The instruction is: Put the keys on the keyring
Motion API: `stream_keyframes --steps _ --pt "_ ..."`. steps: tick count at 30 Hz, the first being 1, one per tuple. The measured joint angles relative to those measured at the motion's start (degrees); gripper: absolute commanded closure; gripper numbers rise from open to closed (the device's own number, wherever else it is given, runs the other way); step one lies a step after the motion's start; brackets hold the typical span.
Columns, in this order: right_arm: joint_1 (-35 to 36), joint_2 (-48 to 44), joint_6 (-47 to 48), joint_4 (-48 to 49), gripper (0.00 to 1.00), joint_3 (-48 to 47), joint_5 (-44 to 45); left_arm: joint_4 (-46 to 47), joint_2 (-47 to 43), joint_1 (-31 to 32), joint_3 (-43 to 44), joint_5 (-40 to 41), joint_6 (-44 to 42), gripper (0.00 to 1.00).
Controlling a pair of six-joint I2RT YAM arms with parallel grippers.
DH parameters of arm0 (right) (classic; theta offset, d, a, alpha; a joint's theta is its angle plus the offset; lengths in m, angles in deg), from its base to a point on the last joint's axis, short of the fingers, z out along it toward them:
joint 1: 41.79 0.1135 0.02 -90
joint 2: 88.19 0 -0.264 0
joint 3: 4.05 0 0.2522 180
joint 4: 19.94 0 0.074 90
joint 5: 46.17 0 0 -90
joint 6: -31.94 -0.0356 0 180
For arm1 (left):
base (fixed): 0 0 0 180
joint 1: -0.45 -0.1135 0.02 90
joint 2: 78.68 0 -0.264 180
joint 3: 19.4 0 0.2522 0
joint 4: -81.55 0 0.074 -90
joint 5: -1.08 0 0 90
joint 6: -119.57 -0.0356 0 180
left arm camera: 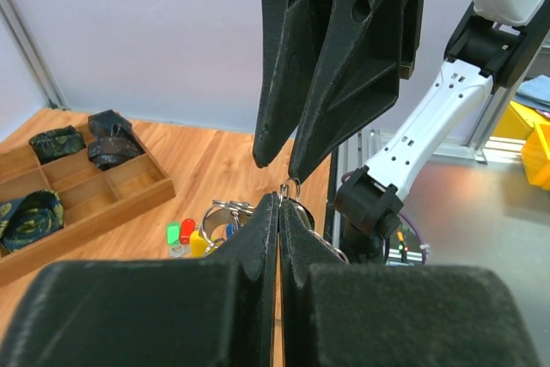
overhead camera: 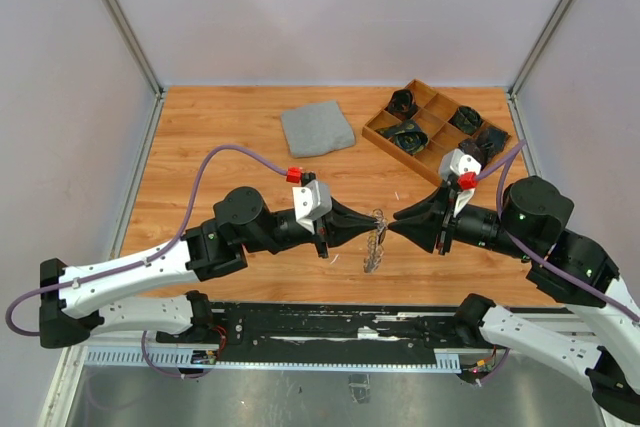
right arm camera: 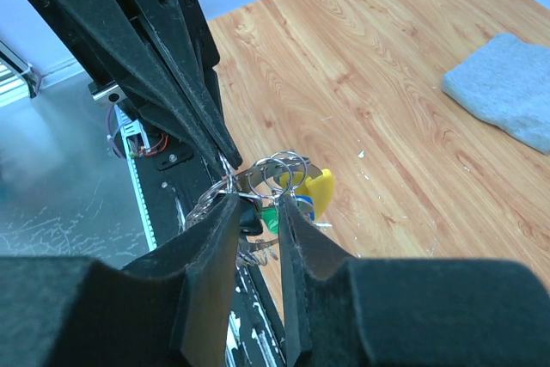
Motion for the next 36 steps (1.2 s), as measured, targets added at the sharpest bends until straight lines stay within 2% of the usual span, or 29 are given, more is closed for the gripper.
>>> stream_keyframes --steps 2,7,17,27,36 --pt "0.0 0.0 -0.2 0.3 0.7 0.0 -0.2 0.1 -0.1 0.0 0.0 0.2 0.0 0.99" --pt "0.0 0.0 -0.7 1.1 0.68 0.0 -1.4 0.1 -0.1 0.0 0.0 0.4 0.0 1.0" --pt "0.0 0.8 -1.1 2.1 0.68 0.0 -2.9 0.1 -0.1 0.0 0.0 0.4 0.0 0.99" --pt "0.0 -0.6 -2.7 2.4 0.67 0.0 1.0 0.2 -0.4 0.0 0.0 1.0 -0.2 0.99" --pt "0.0 0.4 -5.6 2.4 0.67 0.0 1.1 -0.2 -0.5 0.0 0.0 4.2 -0.3 0.99"
